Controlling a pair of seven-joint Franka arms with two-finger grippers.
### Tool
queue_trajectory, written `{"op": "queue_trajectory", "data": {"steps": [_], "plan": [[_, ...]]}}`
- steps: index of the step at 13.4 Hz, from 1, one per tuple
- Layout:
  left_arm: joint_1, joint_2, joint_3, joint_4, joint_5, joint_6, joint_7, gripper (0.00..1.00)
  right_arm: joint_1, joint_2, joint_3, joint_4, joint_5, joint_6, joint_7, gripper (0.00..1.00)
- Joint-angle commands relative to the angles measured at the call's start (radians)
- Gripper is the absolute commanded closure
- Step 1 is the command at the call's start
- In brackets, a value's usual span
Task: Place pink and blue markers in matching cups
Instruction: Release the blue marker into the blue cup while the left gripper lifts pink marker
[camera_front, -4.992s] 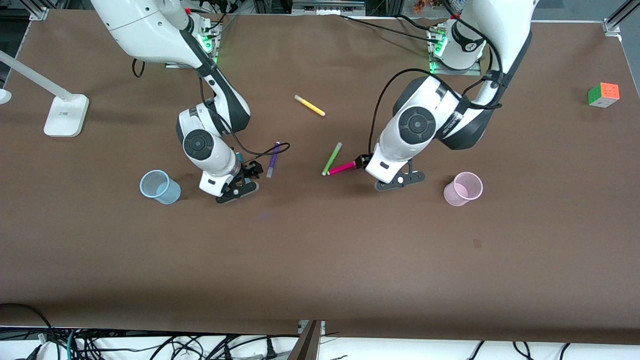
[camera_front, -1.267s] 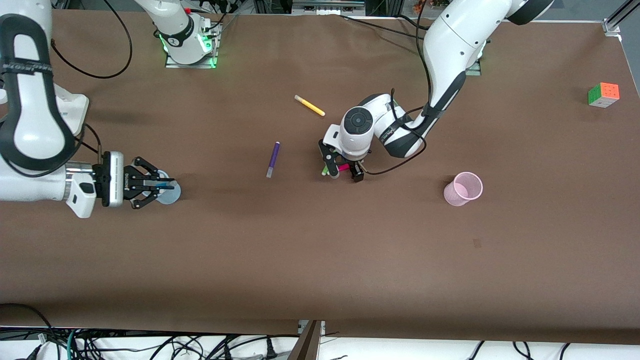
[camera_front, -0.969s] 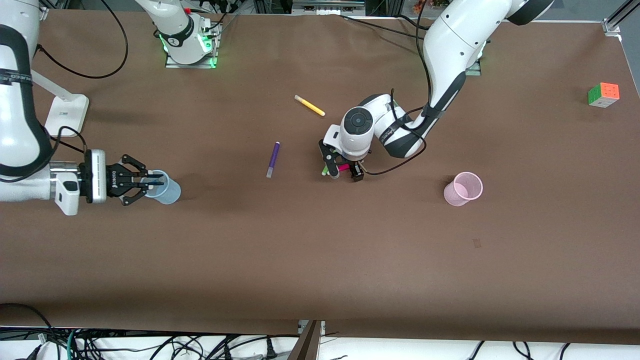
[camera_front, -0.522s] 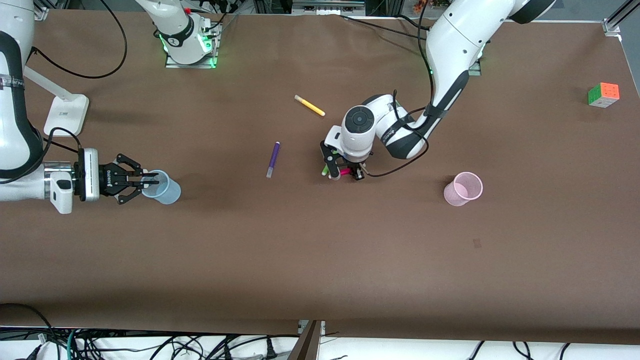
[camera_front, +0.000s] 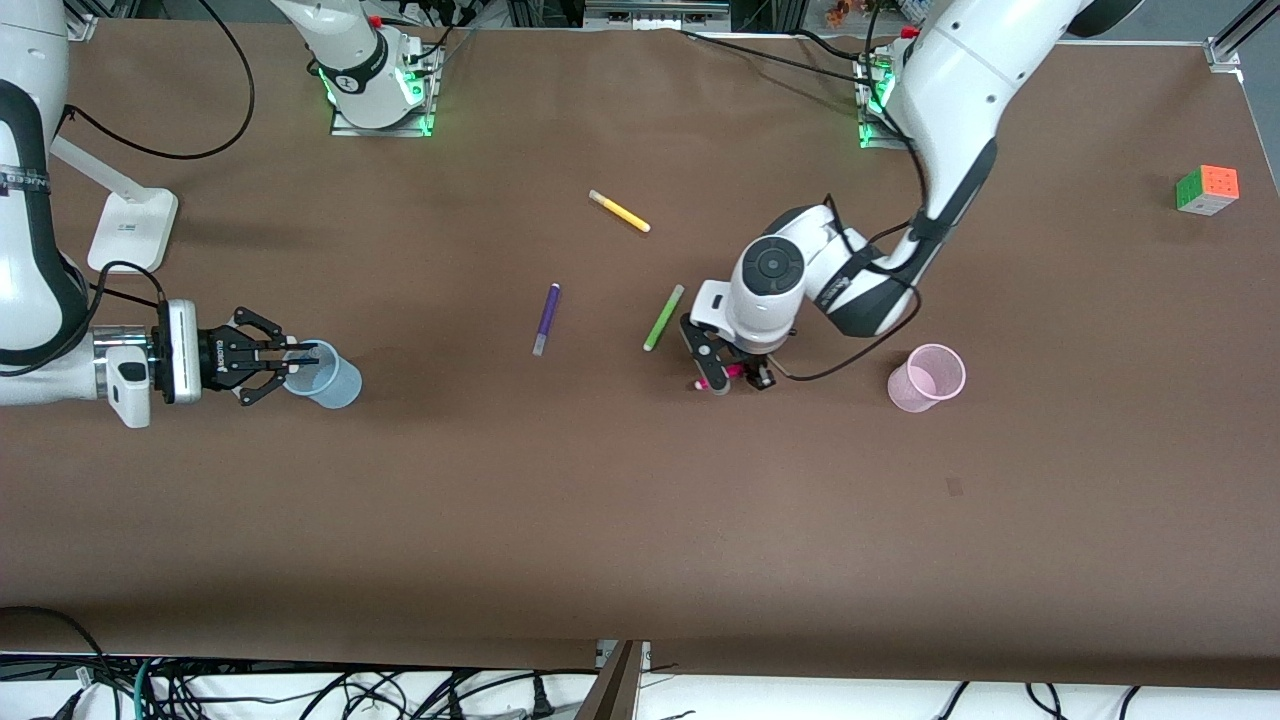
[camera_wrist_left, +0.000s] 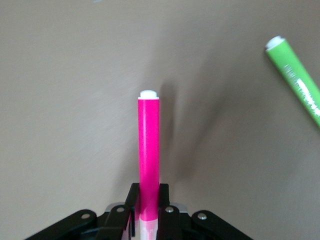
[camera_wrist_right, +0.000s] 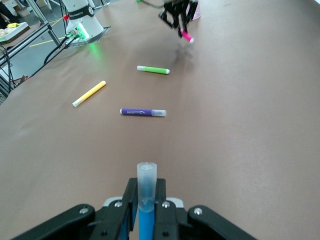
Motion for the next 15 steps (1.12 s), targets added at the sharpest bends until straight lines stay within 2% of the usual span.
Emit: {"op": "queue_trajectory", "data": {"steps": [1,4,6,7,8,10,13,15], "plan": [[0.027,-0.116,-0.010,0.023,-0.058,-0.170,-0.007,1.00,-0.017,0.011,0.010,-0.022,0.027,-0.010,-0.023,0.97],[0.064,-0.160,-0.012,0.121,-0.059,-0.363,-0.002,1.00,-0.017,0.017,0.010,-0.024,0.027,-0.012,-0.024,0.90],[0.087,-0.186,-0.010,0.155,-0.059,-0.438,-0.005,1.00,-0.019,0.017,0.010,-0.024,0.027,-0.013,-0.007,0.67],[0.103,-0.205,-0.010,0.157,-0.060,-0.468,-0.012,1.00,-0.019,0.017,0.010,-0.024,0.027,-0.015,-0.004,0.16],[0.122,-0.228,-0.010,0.158,-0.062,-0.491,-0.042,1.00,-0.019,0.017,0.010,-0.020,0.027,-0.016,0.014,0.00],[0.153,-0.249,-0.010,0.175,-0.066,-0.534,-0.123,1.00,-0.020,0.008,0.010,-0.013,0.027,-0.016,0.110,0.00],[0.165,-0.249,-0.007,0.235,-0.072,-0.629,-0.324,1.00,-0.014,-0.041,0.013,-0.007,0.014,-0.013,0.380,0.00],[0.176,-0.247,-0.004,0.242,-0.120,-0.647,-0.466,1.00,0.003,-0.064,0.018,0.016,-0.005,-0.004,0.549,0.00]]}}
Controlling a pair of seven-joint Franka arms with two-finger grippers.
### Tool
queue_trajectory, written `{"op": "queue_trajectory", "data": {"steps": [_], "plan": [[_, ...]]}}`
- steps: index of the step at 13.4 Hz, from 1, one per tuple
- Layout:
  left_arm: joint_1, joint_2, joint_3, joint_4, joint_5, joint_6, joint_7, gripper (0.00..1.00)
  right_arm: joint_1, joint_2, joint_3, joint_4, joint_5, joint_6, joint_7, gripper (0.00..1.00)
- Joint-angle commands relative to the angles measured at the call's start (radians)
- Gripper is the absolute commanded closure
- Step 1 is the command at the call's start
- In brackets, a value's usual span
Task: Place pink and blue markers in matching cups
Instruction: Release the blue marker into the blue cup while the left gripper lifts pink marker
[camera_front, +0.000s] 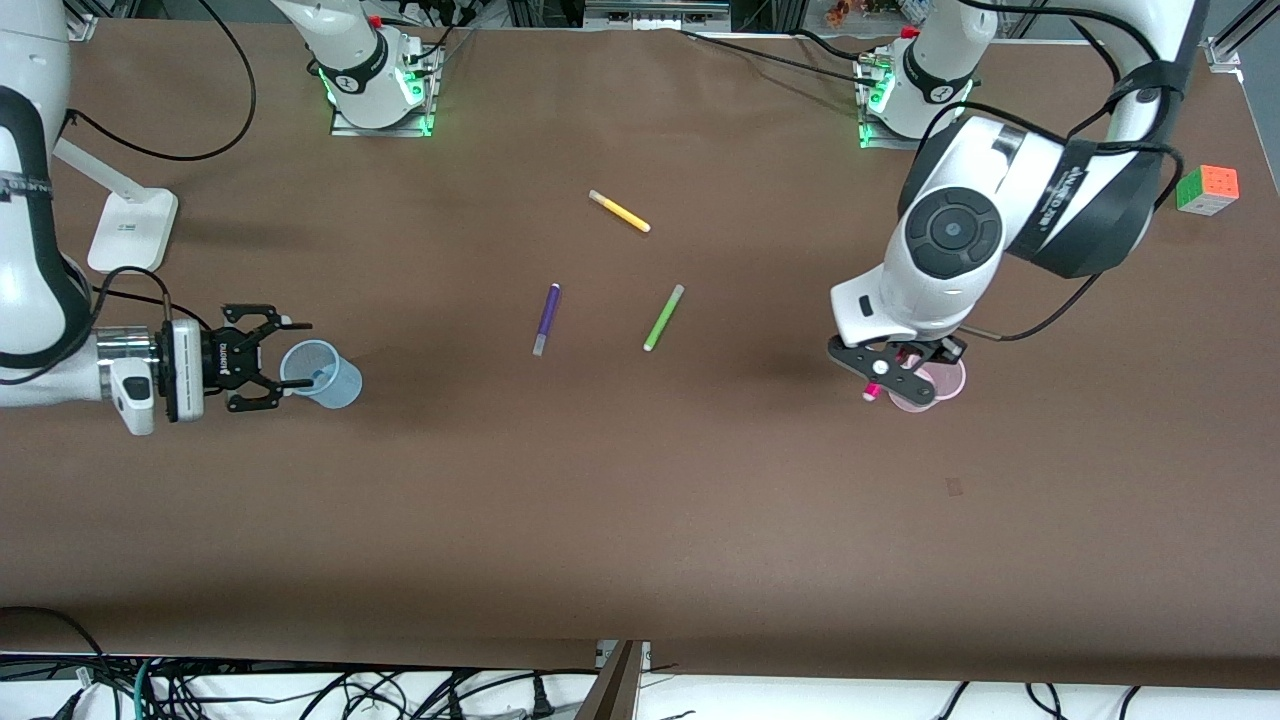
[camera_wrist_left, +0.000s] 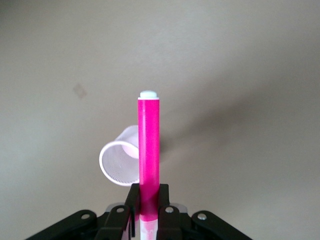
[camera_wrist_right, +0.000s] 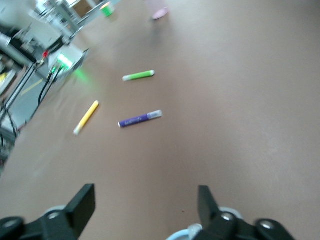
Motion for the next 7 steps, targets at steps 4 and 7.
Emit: {"op": "queue_trajectory", "data": {"steps": [4,7], "plan": [[0.116,-0.005,-0.006,0.018,-0.235,-0.042,-0.364,1.00,0.073,-0.051,0.012,0.136,-0.189,0.009,0.530,0.00],[0.147,-0.002,-0.003,0.013,-0.245,-0.055,-0.319,1.00,0.120,-0.051,0.013,0.210,-0.315,0.002,0.838,0.00]]}}
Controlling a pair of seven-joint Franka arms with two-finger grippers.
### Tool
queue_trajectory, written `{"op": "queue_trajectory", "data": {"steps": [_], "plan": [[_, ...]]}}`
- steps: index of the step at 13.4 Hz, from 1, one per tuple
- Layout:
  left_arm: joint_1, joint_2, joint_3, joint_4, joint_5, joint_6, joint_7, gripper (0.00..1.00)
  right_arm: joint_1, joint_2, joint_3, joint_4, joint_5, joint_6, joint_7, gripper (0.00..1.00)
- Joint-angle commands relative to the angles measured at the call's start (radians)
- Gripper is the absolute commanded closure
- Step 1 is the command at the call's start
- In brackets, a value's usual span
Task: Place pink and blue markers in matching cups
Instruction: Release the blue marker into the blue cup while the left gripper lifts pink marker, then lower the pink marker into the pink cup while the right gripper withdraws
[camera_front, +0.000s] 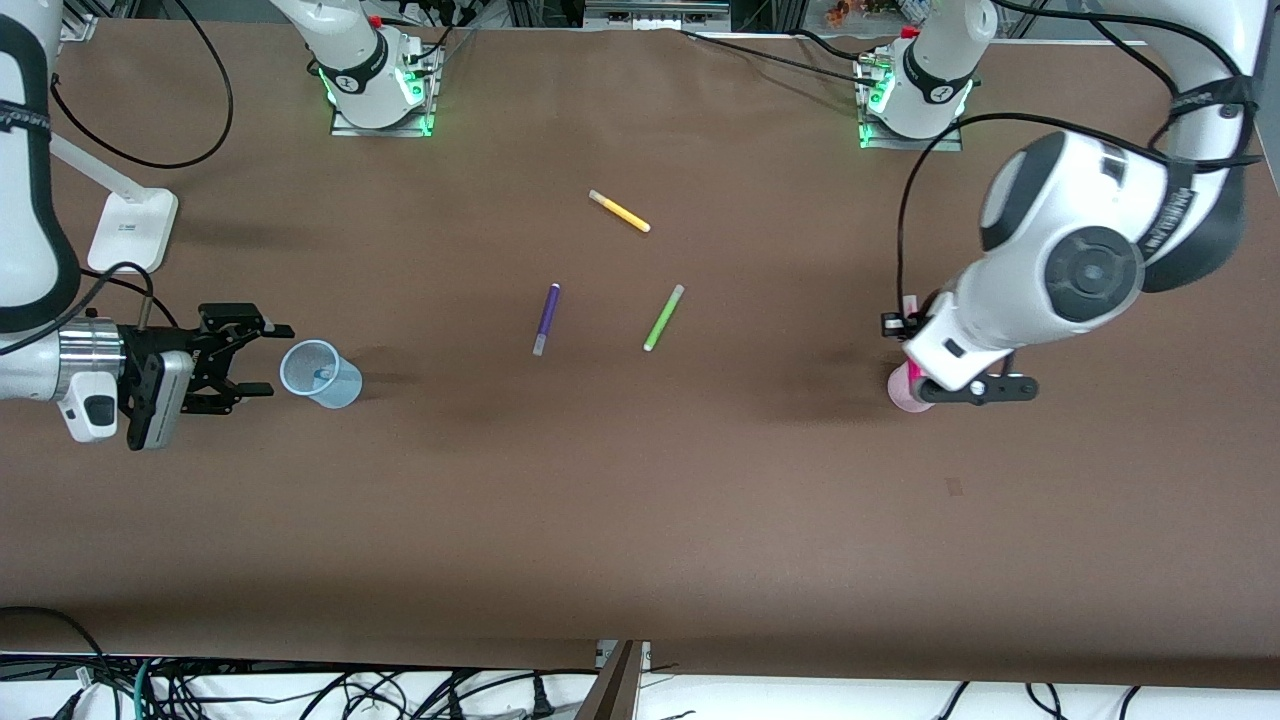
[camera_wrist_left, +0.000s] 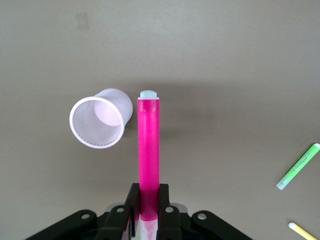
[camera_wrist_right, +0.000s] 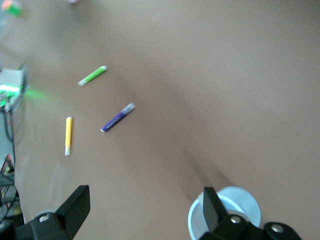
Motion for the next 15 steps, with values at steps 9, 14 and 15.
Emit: {"op": "queue_trajectory", "data": {"steps": [9,14,15], "plan": [[0.135,0.019,-0.012,-0.051,0.087,0.215,1.102,1.00,0.157,-0.080,0.001,0.155,-0.428,-0.176,0.864,0.00],[0.185,0.013,-0.014,-0.194,-0.207,0.333,1.548,1.00,0.151,-0.160,-0.007,0.183,-0.473,-0.319,0.883,0.00],[0.196,0.012,-0.015,-0.200,-0.208,0.338,1.597,1.00,0.151,-0.177,-0.006,0.174,-0.473,-0.318,0.884,0.00]]}}
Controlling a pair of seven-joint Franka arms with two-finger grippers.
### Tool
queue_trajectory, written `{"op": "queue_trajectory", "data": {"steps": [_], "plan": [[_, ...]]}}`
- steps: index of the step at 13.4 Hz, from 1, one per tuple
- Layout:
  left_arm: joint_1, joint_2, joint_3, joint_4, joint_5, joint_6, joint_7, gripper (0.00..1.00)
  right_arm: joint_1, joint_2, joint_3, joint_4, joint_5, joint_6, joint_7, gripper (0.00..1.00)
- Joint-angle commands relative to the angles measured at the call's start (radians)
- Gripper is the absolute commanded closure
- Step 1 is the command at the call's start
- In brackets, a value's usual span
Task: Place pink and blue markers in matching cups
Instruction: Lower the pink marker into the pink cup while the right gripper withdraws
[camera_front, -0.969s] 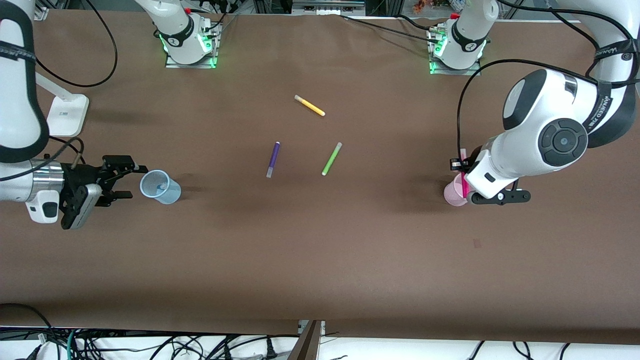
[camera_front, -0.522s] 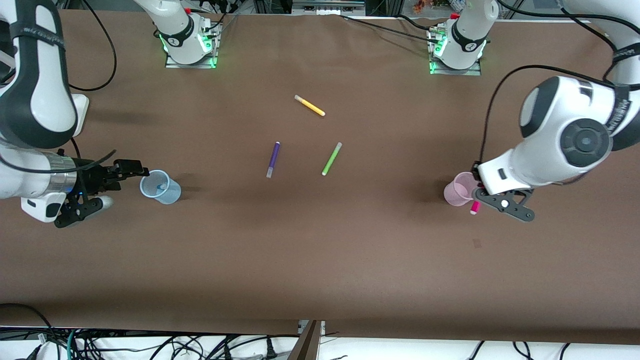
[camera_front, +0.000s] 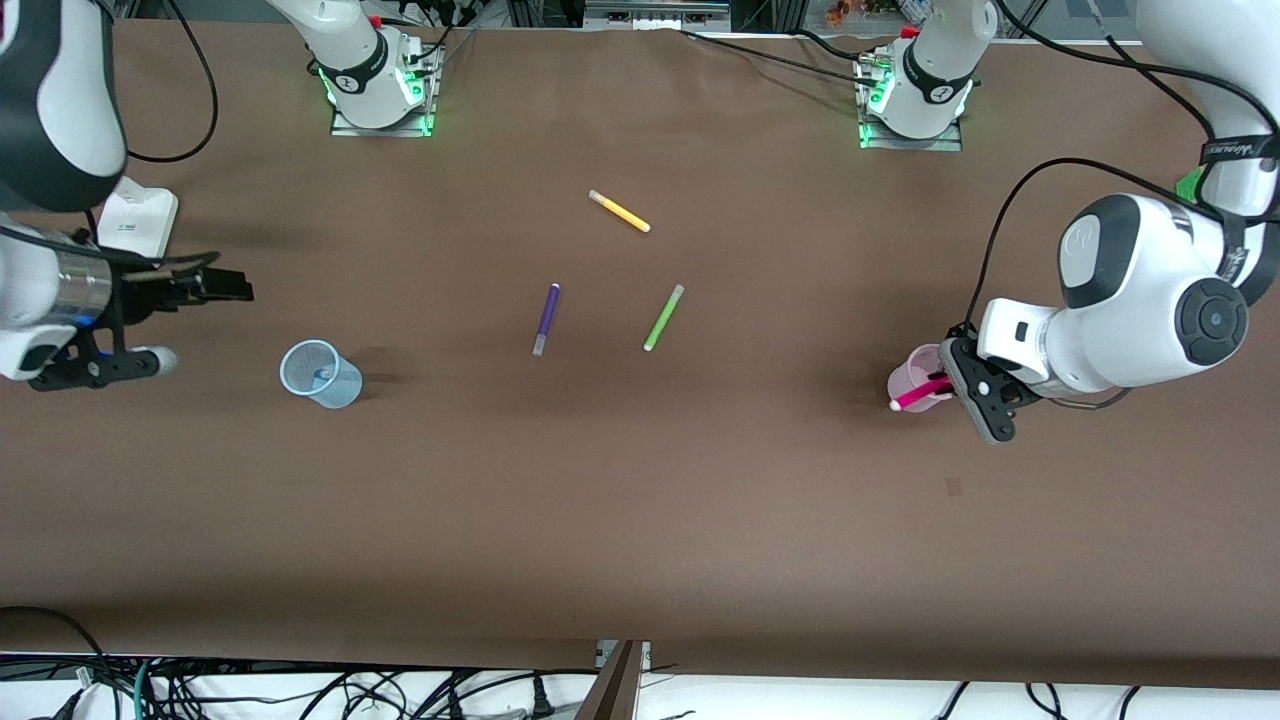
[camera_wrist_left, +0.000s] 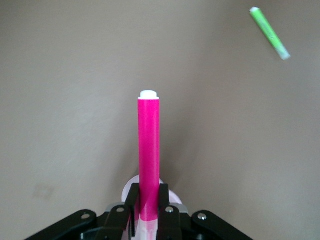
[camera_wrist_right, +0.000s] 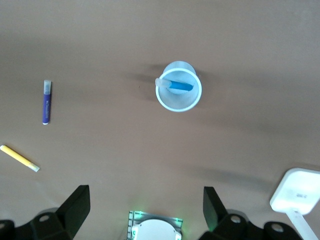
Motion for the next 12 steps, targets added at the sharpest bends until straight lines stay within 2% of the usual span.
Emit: {"op": "queue_trajectory", "data": {"steps": [1,4,5,9,12], "plan": [[0.035,-0.023,-0.015,-0.043,-0.039,0.026,0.197,1.00,0.000,-0.063,0.006,-0.025,-0.033,-0.020,0.019,0.00],[0.069,-0.026,-0.018,-0.098,-0.045,0.069,0.358,1.00,-0.001,-0.253,0.006,-0.255,-0.070,0.145,0.017,0.00],[0.075,-0.024,-0.017,-0.117,-0.071,0.098,0.427,1.00,-0.003,-0.299,0.004,-0.295,-0.072,0.164,0.019,0.00],[0.141,-0.014,-0.017,-0.219,-0.271,0.160,0.630,1.00,-0.009,-0.379,-0.008,-0.380,-0.072,0.162,0.011,0.00],[0.194,0.008,-0.017,-0.258,-0.371,0.161,0.743,1.00,-0.010,-0.387,-0.028,-0.382,-0.069,0.150,0.025,0.00]]}}
